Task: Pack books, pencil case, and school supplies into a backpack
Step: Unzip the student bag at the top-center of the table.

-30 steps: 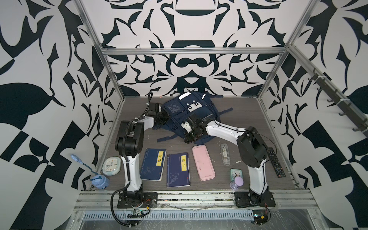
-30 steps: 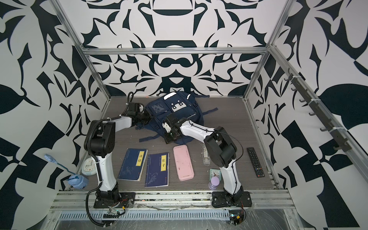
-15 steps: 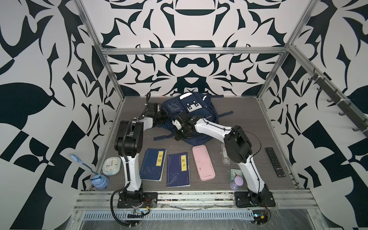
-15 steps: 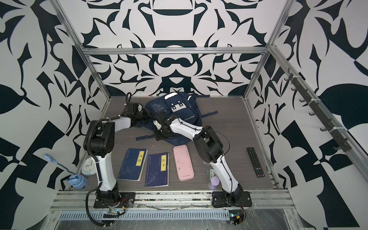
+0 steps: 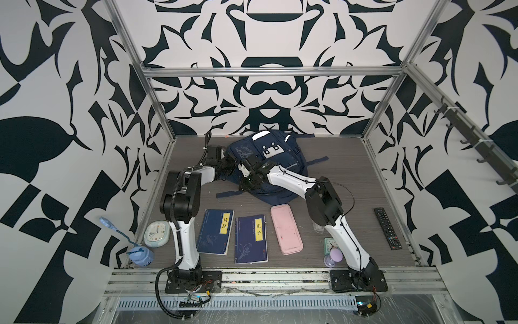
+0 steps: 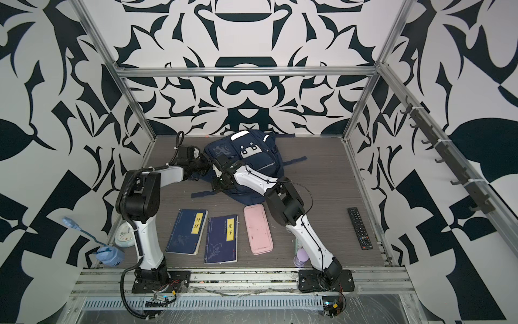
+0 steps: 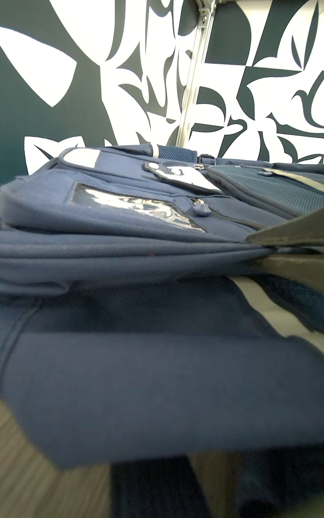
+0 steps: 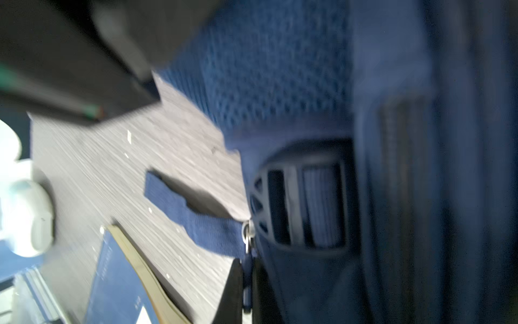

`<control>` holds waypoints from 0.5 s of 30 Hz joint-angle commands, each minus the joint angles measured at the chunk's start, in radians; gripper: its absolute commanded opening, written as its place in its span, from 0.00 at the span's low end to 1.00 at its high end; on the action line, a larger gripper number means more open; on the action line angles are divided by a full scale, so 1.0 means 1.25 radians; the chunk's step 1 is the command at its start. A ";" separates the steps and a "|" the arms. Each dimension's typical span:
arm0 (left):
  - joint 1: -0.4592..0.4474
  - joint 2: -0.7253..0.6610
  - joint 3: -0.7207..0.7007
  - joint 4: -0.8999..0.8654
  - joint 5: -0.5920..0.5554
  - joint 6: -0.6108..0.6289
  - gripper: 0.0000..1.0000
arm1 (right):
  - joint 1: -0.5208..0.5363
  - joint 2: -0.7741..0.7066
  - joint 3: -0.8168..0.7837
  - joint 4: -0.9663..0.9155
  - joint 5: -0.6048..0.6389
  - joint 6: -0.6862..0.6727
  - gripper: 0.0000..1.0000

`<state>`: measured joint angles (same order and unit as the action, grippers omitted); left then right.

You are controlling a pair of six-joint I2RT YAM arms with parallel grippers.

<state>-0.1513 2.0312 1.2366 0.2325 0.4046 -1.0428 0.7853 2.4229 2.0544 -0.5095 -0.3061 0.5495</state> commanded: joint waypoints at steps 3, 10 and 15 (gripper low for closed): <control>0.035 -0.049 -0.044 0.027 0.013 -0.016 0.00 | -0.033 -0.016 0.029 0.135 -0.008 0.055 0.00; 0.073 -0.114 -0.143 0.055 -0.032 -0.033 0.00 | -0.068 0.045 0.118 0.053 -0.015 0.029 0.00; 0.082 -0.151 -0.248 0.148 -0.070 -0.099 0.00 | -0.085 0.034 0.083 0.039 -0.019 -0.006 0.00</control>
<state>-0.0586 1.8862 0.9886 0.3580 0.3447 -1.1000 0.7414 2.4786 2.1593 -0.4702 -0.4129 0.5697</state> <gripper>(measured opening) 0.070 0.087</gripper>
